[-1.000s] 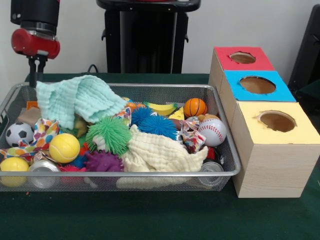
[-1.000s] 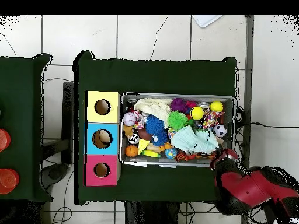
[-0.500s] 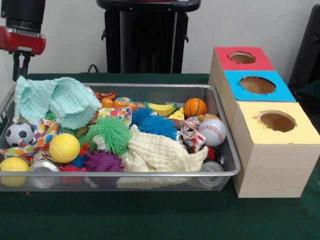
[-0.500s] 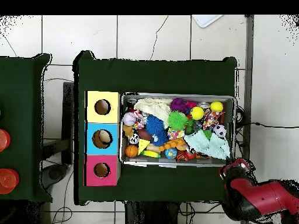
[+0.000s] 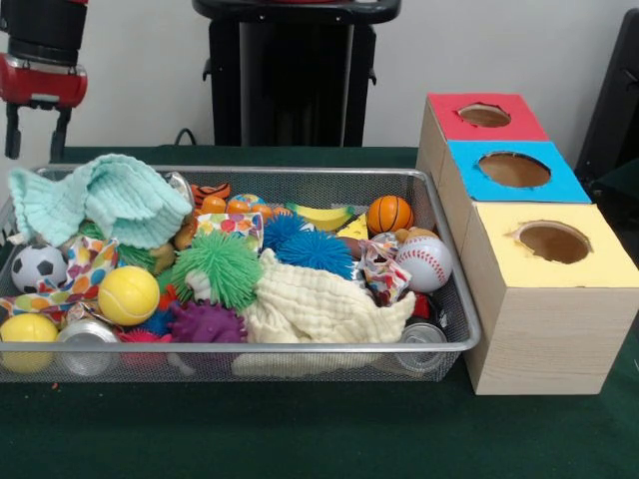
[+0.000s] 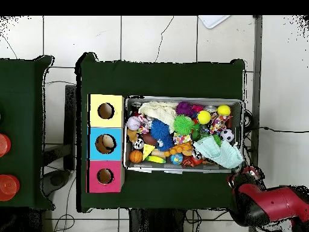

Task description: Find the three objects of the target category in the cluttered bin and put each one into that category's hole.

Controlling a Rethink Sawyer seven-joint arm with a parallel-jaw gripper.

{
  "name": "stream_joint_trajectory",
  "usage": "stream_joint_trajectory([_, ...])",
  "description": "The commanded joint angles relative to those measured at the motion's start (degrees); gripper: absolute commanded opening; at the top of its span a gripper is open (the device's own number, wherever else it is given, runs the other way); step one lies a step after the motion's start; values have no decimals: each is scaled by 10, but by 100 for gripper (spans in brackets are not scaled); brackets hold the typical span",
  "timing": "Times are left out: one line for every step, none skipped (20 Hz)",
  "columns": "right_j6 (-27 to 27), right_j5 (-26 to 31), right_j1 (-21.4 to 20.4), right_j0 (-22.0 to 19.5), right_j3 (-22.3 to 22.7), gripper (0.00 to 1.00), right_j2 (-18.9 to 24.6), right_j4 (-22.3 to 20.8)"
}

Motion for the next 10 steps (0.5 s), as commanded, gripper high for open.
stream_joint_trajectory([-126,78,22,-27,10,100,50,112])
stream_joint_trajectory([-127,83,20,-39,24,100,63,140])
stream_joint_trajectory([-129,91,14,-47,38,100,76,167])
stream_joint_trajectory([-127,100,10,-53,49,100,89,194])
stream_joint_trajectory([-127,106,6,-58,59,100,99,215])
stream_joint_trajectory([-124,111,8,-62,67,100,113,238])
stream_joint_trajectory([-121,119,8,-68,77,100,123,261])
stream_joint_trajectory([-109,123,9,-67,83,100,129,278])
stream_joint_trajectory([-97,125,8,-71,92,100,137,299])
stream_joint_trajectory([-77,128,7,-69,99,100,141,321])
